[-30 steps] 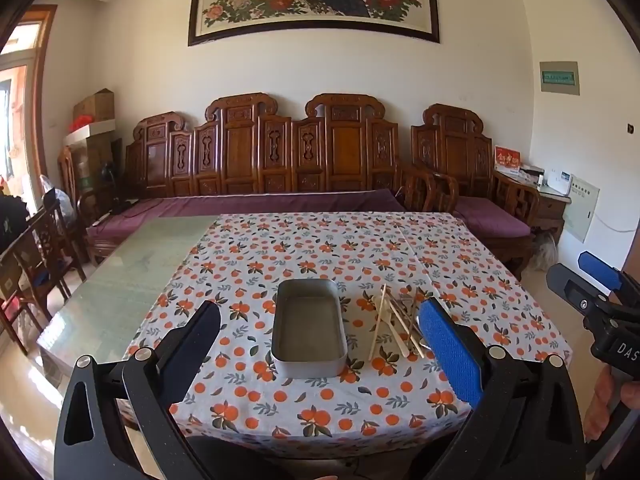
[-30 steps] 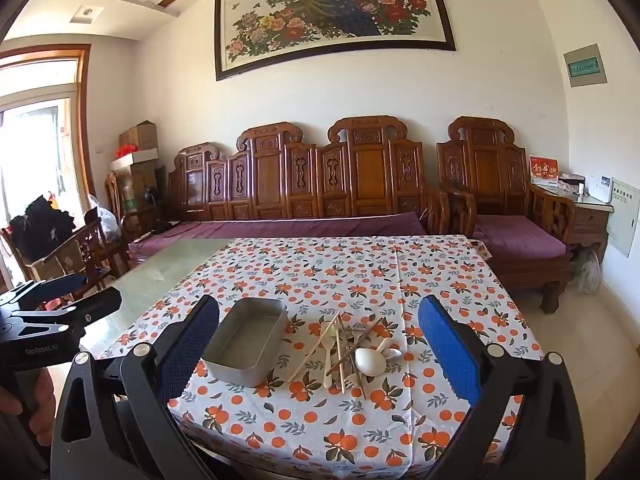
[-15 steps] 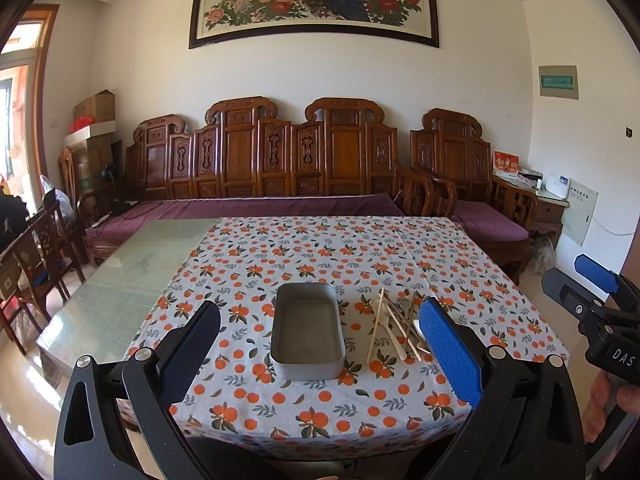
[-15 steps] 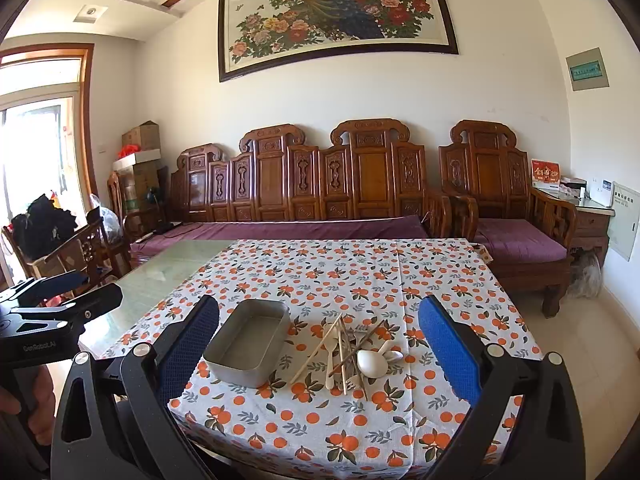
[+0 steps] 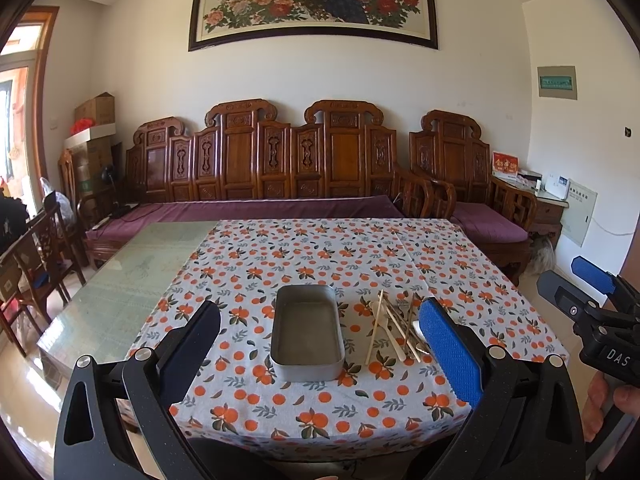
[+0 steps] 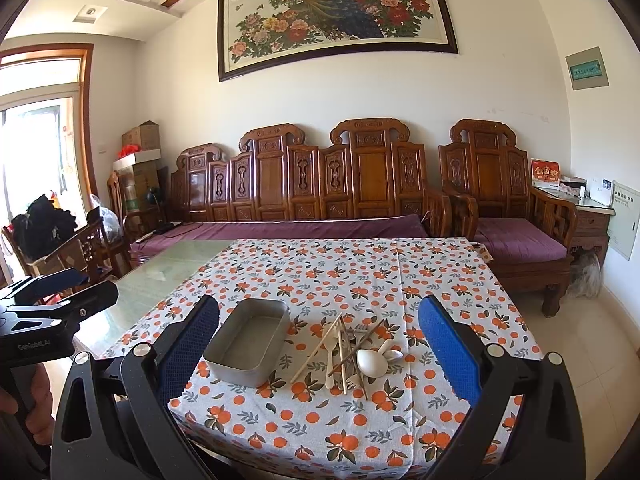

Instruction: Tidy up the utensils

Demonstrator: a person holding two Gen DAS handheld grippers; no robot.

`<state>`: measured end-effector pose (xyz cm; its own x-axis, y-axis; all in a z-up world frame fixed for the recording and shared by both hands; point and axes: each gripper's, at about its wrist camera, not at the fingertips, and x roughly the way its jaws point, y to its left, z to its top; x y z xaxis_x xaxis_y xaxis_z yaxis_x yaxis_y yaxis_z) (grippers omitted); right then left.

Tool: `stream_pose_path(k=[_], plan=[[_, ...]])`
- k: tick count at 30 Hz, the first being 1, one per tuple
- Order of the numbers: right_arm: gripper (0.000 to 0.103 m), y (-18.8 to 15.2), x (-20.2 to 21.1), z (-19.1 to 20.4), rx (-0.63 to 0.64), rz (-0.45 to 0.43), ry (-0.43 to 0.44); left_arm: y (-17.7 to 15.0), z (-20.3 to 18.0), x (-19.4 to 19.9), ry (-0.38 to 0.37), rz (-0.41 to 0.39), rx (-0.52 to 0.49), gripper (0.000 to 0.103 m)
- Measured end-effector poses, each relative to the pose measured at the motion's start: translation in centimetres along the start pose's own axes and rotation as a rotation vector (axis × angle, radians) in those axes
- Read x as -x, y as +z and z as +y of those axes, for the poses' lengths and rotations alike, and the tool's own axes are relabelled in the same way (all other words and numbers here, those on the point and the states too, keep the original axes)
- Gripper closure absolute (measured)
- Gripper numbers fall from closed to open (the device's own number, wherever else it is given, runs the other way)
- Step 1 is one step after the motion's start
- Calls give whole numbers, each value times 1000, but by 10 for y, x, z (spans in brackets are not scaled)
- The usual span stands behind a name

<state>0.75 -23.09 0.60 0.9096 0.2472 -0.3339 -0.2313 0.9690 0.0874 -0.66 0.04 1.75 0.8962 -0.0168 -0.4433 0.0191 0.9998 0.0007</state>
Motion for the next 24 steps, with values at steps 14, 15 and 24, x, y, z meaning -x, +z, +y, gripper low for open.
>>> stream_pose_path(k=[14,15,24], plan=[[3,0,-1,-1,0,0,-2,5,0,8,-6,-19,-3,7],[3,0,-1,0,1,0,-1,5,0,8,-5,-19,-3,7],[3,0,-1,0,1,0,-2,4,1,9,-8,-20,-2,7]])
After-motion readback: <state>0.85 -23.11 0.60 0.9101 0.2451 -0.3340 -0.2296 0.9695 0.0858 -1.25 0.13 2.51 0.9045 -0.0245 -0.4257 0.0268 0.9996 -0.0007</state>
